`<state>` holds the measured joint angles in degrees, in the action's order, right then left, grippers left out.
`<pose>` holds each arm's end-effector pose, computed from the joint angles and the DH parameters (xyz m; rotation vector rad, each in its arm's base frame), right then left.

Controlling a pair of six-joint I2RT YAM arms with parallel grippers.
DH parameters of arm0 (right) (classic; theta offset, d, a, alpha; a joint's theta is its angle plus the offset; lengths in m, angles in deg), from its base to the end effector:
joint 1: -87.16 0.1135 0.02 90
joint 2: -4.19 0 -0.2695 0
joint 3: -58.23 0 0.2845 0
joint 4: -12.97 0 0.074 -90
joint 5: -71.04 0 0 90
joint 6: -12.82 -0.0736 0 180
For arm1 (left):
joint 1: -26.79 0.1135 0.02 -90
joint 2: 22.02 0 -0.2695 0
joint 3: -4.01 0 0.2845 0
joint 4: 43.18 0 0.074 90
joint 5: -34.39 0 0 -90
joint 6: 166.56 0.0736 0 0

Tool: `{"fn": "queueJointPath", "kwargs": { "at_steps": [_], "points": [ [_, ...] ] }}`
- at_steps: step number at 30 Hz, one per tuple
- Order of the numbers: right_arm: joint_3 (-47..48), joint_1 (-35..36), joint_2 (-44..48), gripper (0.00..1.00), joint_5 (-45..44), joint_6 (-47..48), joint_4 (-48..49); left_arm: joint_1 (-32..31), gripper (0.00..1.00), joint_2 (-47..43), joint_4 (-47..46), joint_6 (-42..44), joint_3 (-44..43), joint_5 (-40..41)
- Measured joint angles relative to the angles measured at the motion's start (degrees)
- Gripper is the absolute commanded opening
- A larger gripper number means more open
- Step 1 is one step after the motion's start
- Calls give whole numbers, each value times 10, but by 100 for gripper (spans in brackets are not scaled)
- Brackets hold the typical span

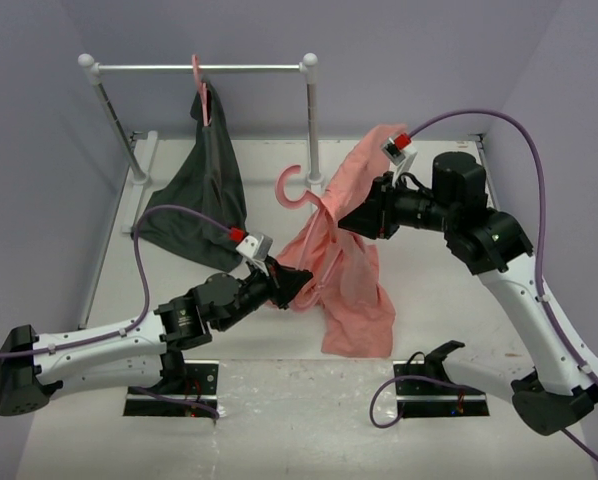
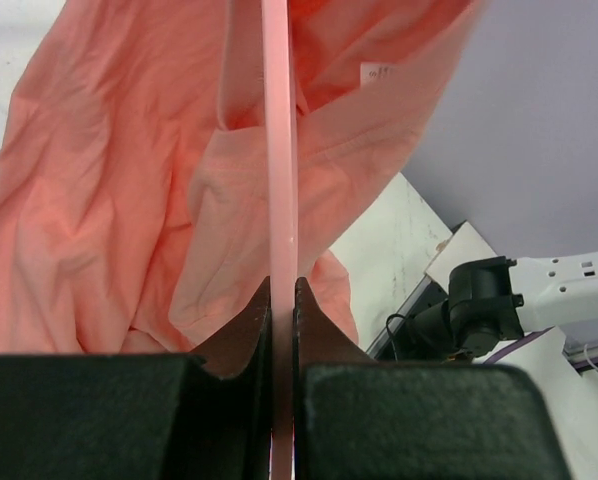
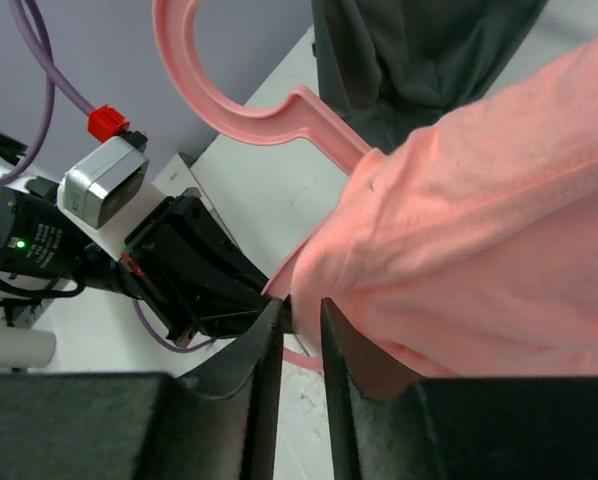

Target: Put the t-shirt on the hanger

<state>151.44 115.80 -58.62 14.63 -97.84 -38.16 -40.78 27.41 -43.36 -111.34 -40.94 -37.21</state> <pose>0.2164 0.1646 0.4493 -0.5543 1.9632 1.1231 0.1252 -0.2424 0.2852 0.2405 1.7440 -1.0814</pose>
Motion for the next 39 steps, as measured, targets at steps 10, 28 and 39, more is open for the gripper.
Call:
{"fn": "queueJointPath", "kwargs": {
  "at_steps": [10,28,39],
  "points": [
    [59,2,-4,99,-139,52,-62,0,0,-77,44,22,27,-14],
    [-35,18,44,99,-38,426,32,0,0,-237,109,54,79,-38],
    [-52,87,33,96,-117,623,24,0,0,-203,115,68,53,-47]
  ]
}}
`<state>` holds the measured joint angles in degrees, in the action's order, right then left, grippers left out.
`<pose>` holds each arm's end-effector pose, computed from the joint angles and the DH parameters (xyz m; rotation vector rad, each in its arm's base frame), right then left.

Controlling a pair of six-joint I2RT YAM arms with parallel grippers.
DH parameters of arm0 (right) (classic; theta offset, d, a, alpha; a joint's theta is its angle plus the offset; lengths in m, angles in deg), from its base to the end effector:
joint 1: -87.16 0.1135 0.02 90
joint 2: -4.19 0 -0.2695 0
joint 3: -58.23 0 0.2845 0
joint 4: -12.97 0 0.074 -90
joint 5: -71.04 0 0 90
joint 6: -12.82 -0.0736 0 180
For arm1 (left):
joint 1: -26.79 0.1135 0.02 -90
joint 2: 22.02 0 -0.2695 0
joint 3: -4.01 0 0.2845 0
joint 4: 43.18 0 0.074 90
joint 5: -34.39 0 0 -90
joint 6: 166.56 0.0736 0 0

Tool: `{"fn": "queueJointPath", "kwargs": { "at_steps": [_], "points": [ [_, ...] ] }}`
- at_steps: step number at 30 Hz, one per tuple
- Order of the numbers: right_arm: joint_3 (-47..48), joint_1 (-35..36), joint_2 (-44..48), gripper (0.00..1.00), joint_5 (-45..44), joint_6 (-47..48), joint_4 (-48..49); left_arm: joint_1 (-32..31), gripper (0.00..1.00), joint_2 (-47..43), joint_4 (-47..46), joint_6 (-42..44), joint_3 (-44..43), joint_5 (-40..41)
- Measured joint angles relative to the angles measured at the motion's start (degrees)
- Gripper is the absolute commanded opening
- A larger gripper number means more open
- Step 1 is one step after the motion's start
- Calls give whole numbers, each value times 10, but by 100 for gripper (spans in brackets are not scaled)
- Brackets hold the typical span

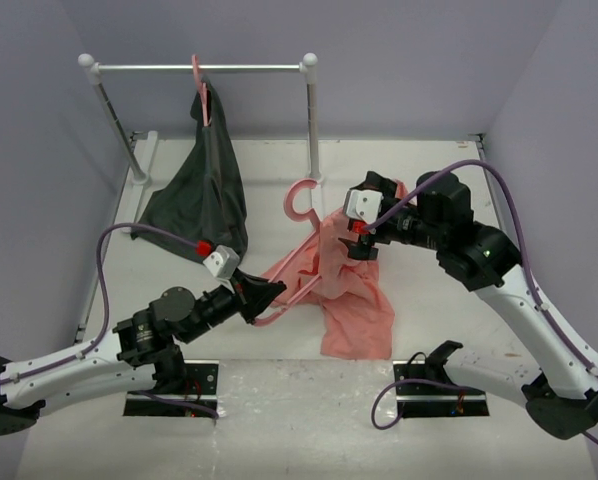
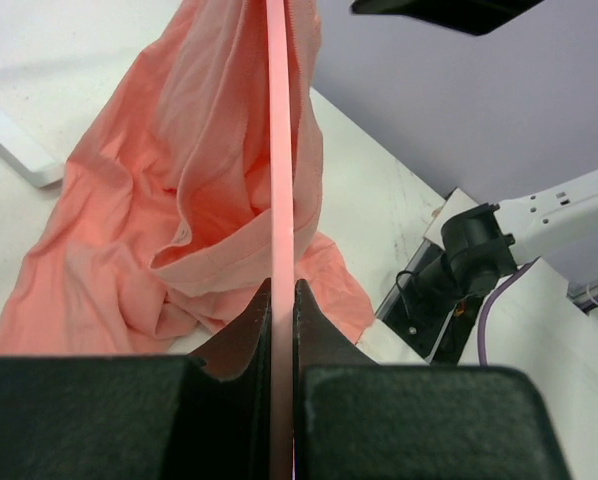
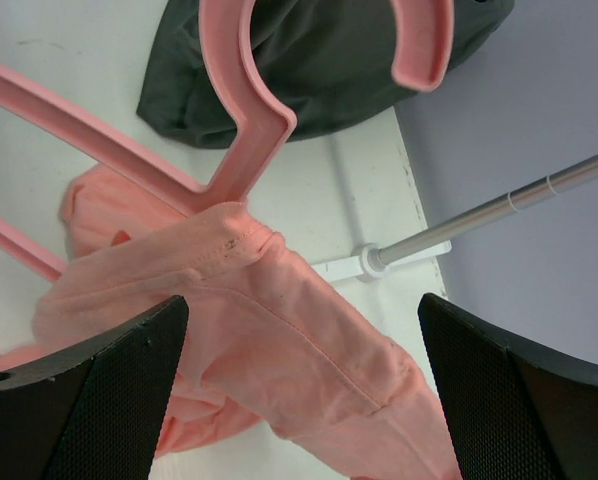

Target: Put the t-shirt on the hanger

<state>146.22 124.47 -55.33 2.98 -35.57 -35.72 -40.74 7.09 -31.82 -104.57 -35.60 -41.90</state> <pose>0.1956 0.1836 0.4322 -1.4003 1.2986 0.3171 0.0963 -0.1872 0.2943 0.3825 1.6558 -1.0946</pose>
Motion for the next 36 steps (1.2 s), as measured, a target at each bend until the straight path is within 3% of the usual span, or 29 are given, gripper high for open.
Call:
{"fn": "queueJointPath", "kwargs": {
  "at_steps": [6,12,13,17,19,21,28,29,30,32,33,36],
  "points": [
    [4,16,-18,94,-30,30,7,0,0,22,-5,7,-34,-20],
    [-33,45,-26,82,-73,60,51,0,0,33,-8,8,-39,-37],
    [-46,52,-25,77,-81,66,64,0,0,34,-7,9,-40,-39],
    [-79,75,-16,43,-103,89,96,0,0,39,-3,11,-47,-44],
    [-87,82,-11,33,-112,105,113,0,0,37,1,11,-52,-45],
    [-92,85,-5,2,-116,124,119,1,0,35,17,10,-63,-44],
    [-96,88,1,0,-113,148,149,1,1,43,88,-4,-121,-32],
    [-96,88,1,0,-113,149,152,1,12,44,99,-7,-131,-30],
    [-96,89,1,0,-110,149,155,1,39,44,109,-10,-138,-27],
    [-96,89,2,0,-107,150,157,0,52,43,129,-17,-156,-16],
    [-96,89,2,0,-107,149,153,0,69,40,129,-21,-167,-6],
    [-96,88,2,0,-113,144,150,0,80,25,123,-28,-204,22]
  ]
}}
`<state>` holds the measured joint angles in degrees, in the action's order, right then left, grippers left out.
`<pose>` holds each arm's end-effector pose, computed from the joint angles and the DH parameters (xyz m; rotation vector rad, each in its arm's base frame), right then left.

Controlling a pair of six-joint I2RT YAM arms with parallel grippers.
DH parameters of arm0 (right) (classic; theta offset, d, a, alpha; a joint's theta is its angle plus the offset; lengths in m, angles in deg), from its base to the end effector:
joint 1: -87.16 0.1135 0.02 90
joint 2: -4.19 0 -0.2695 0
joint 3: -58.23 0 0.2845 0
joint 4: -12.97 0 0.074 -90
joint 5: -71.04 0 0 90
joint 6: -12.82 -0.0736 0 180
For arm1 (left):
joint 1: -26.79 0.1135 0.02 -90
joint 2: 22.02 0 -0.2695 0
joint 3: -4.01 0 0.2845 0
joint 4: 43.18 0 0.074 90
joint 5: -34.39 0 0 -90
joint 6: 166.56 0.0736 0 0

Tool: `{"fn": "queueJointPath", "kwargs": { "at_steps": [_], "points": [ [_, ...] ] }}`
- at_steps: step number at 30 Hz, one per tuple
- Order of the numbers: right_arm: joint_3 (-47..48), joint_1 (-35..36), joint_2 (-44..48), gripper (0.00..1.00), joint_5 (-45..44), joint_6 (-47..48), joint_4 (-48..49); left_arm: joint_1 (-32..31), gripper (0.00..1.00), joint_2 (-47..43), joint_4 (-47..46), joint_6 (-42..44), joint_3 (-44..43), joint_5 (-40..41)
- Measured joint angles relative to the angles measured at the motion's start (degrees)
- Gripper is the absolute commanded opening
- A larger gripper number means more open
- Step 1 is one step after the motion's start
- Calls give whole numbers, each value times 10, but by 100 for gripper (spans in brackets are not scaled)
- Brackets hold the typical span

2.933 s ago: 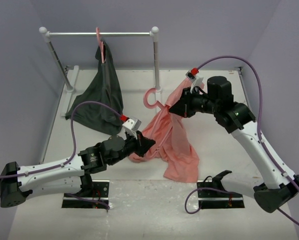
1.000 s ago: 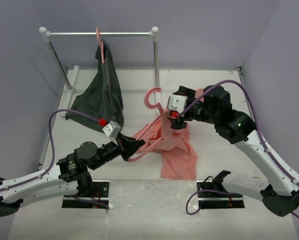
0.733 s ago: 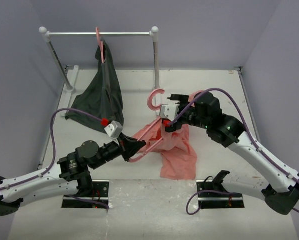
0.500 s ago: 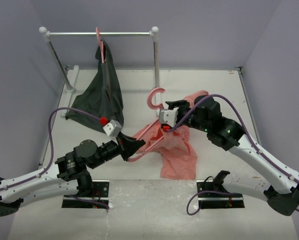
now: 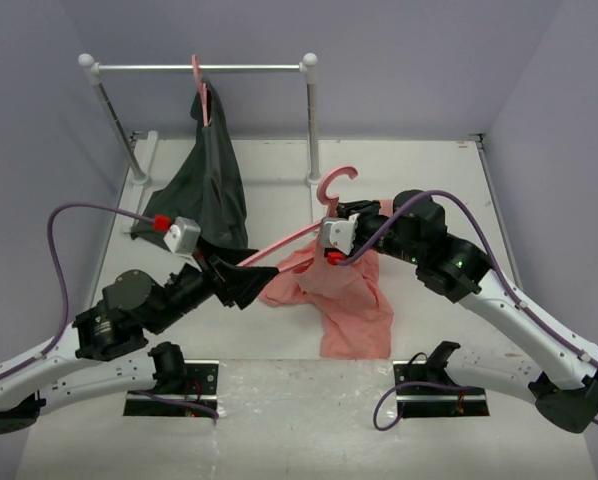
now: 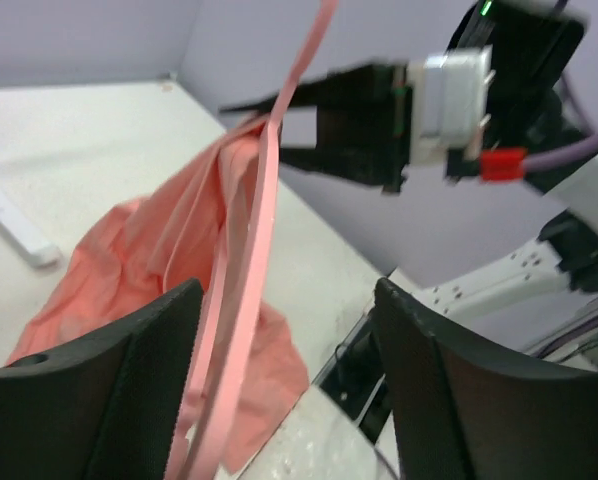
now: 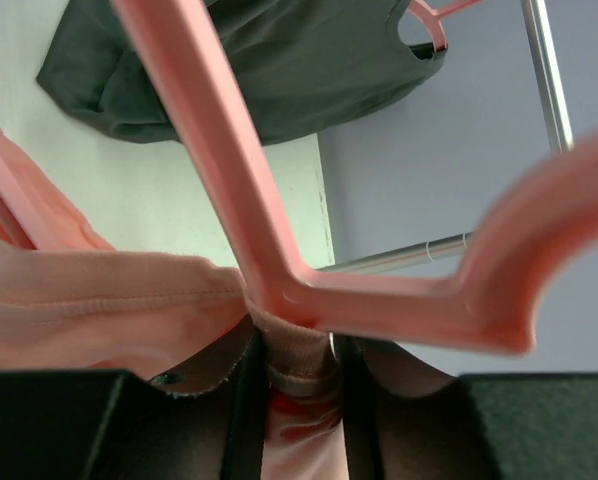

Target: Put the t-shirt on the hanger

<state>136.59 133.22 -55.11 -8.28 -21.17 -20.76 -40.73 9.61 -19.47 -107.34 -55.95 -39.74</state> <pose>0.1934 0.2203 0.4011 -1.4959 1.0412 0.0476 0.0894 -0.1635 0.4015 0.2734 1.5863 -1.1600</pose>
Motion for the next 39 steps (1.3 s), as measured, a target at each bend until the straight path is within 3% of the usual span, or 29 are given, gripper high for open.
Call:
{"fn": "queueJointPath", "kwargs": {
  "at_steps": [2,6,15,20,24,29,39],
  "points": [
    [0,0,0,0,-6,-4,0,0,90,-8,-1,0,-27,17],
    [0,0,1,0,-10,-9,2,0,100,-1,1,3,-77,48],
    [-18,-1,19,0,-42,-23,9,0,100,-49,68,-26,-80,143],
    [-19,-7,35,0,-66,-31,10,3,100,-128,109,-86,-11,209],
    [-18,-11,35,0,-79,-44,8,4,94,-160,110,-133,71,221],
    [-15,-12,35,0,-81,-76,-1,3,88,-134,75,-176,153,201],
    [-4,-12,69,0,-49,-144,-3,3,99,5,-65,-274,194,186]
  ]
}}
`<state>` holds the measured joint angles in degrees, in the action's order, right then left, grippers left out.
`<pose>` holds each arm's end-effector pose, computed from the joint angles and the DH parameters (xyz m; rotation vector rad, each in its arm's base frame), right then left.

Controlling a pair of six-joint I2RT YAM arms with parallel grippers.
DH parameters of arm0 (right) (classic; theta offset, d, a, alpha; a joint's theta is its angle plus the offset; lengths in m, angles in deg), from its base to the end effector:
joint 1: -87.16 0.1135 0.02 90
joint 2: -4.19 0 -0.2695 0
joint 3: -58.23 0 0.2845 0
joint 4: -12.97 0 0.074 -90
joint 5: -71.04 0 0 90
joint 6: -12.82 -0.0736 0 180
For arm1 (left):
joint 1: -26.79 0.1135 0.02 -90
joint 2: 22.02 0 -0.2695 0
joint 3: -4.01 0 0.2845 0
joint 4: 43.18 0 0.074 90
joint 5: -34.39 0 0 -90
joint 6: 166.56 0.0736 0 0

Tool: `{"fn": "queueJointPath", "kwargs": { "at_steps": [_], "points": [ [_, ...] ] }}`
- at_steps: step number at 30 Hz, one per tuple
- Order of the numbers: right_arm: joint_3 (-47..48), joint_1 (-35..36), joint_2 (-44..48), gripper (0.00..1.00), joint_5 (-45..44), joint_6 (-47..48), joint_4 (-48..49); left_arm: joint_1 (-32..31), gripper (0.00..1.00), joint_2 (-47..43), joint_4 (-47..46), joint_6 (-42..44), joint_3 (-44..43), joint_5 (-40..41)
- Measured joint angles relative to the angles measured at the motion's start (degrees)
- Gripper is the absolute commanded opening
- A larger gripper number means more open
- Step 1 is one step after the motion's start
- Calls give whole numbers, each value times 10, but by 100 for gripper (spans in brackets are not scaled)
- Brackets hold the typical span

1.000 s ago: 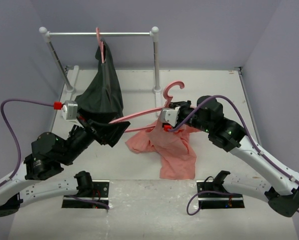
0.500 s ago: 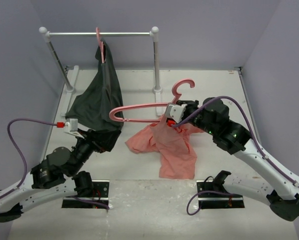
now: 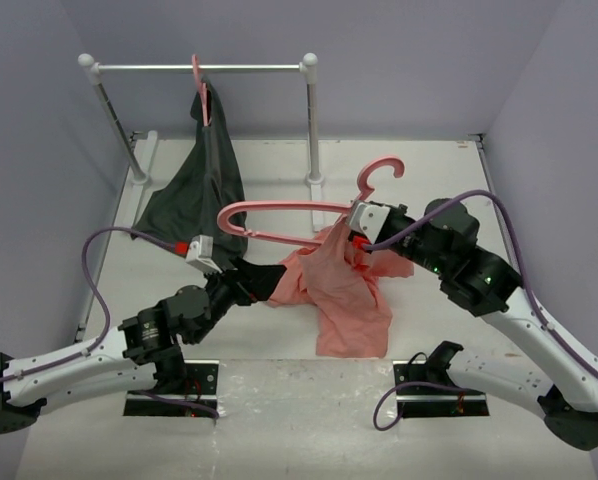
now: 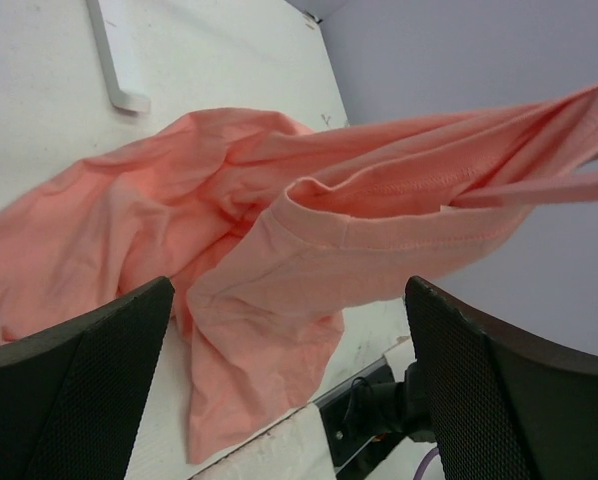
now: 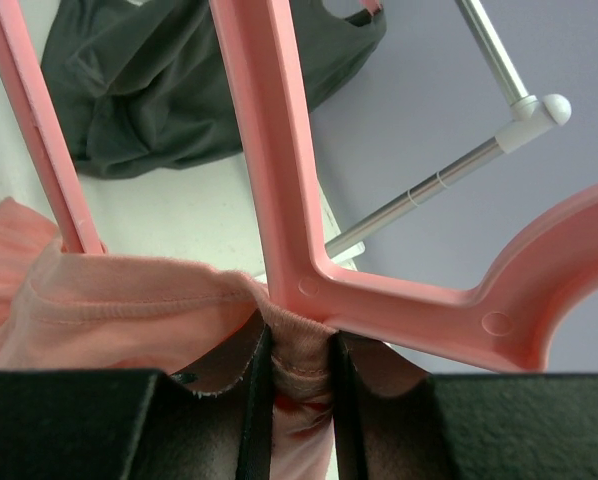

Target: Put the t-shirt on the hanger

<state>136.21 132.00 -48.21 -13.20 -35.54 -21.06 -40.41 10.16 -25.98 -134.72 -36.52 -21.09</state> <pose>0.1776 0.1870 0.4282 -1.2309 1.2002 0.1277 0.1184 -0.1741 0.2776 -0.3291 1.7970 -1.0915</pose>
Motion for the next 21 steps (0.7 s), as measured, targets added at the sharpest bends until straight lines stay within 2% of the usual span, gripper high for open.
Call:
{"fn": "queueJointPath", "kwargs": {
  "at_steps": [6,12,21],
  "points": [
    [0,0,27,0,14,-11,0,0,90,120,-54,-44,-36,7],
    [0,0,36,0,26,-12,0,0,85,185,-66,-101,-57,15],
    [-9,0,38,0,28,-12,0,0,89,194,-75,-149,-63,29]
  ]
}}
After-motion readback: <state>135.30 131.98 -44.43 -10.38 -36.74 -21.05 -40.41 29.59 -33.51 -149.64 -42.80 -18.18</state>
